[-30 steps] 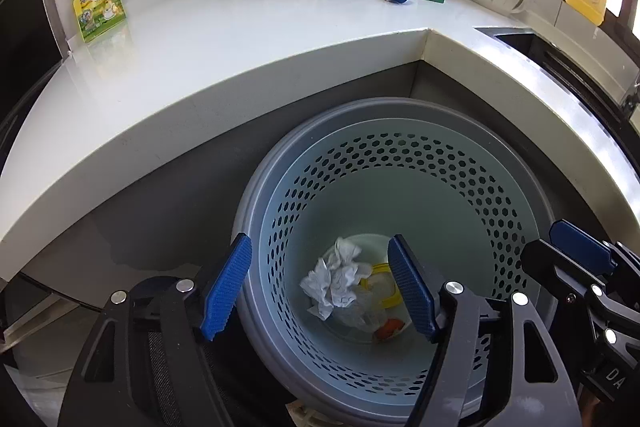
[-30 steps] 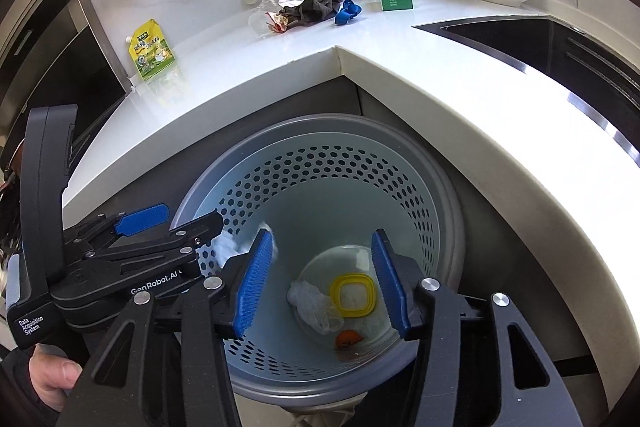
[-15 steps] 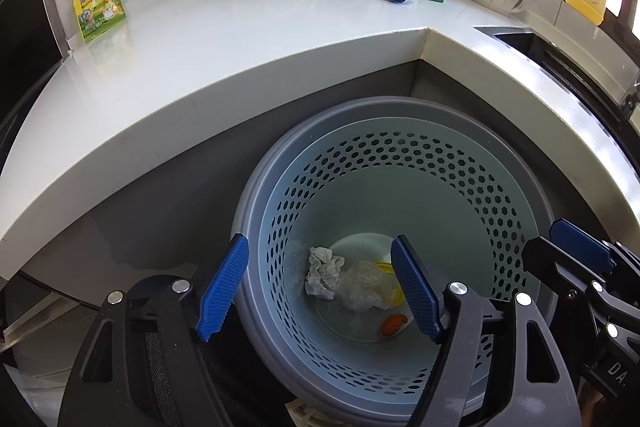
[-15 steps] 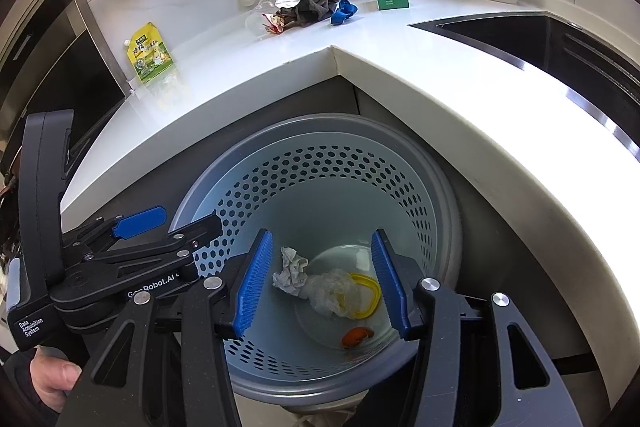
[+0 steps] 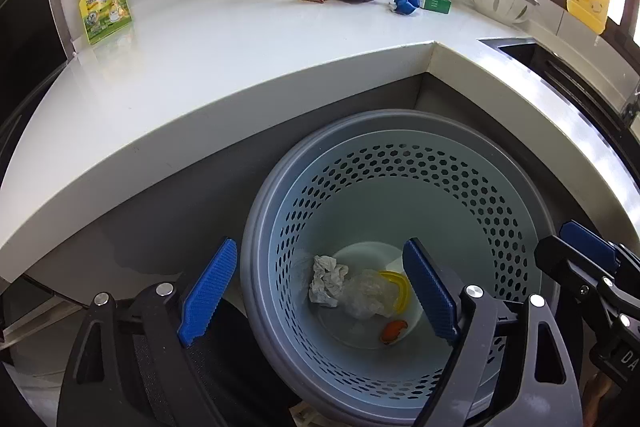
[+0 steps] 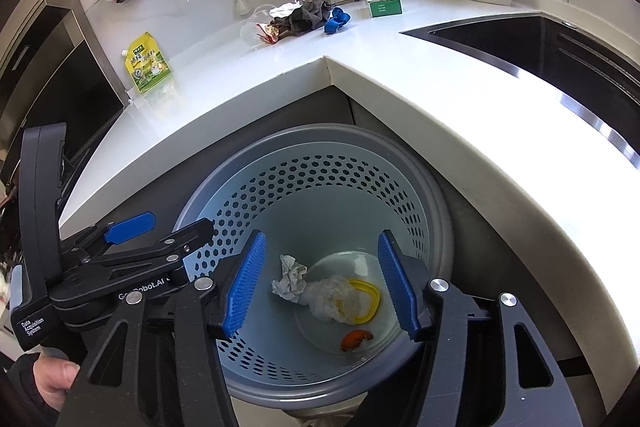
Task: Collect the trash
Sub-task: 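Move both tools back toward the remaining trash on the counter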
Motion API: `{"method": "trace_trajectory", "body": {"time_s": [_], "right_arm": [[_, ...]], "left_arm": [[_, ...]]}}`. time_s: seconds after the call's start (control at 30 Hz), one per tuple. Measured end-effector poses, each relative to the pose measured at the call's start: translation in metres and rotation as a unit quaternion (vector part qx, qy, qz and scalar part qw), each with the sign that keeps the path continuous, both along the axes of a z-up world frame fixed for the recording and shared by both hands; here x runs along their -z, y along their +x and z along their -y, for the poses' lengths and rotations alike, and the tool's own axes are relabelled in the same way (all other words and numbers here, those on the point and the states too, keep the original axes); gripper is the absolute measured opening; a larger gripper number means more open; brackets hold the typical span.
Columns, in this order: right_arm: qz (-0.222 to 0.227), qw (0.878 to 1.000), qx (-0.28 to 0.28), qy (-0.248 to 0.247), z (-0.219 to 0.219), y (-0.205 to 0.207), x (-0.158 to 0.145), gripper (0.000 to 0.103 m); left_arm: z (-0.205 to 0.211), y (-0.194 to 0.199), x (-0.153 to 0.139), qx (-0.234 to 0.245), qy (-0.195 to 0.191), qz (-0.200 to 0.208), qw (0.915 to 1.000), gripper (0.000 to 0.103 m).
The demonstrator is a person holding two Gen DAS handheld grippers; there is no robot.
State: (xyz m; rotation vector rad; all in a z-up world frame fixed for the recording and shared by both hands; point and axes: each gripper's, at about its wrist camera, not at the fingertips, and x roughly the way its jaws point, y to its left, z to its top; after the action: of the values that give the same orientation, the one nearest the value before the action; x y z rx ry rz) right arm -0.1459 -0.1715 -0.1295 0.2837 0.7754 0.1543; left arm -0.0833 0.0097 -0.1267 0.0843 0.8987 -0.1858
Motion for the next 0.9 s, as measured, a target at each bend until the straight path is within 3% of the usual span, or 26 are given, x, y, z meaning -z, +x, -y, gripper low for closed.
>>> {"method": "trace_trajectory", "body": {"time_s": [0.27,0.57,0.9], "right_arm": [[0.015,1.000,-0.003,-0.015,0.001,0.014,-0.017,0.063],[0.054,0.998,-0.012,-0.034,0.012,0.051,-0.061,0.066],[0.065,0.996,-0.025,-0.060,0.024,0.114,-0.093,0.069]], "left_arm": [[-0.007,0.013,-0.014,0.000,-0.023,0.008,0.9997,0.085],[-0.013,0.048,-0.061,-0.006,-0.044,0.055,0.9975,0.093],[-0.011,0.111,-0.099,-0.013,-0.021,0.096,0.9951,0.095]]}}
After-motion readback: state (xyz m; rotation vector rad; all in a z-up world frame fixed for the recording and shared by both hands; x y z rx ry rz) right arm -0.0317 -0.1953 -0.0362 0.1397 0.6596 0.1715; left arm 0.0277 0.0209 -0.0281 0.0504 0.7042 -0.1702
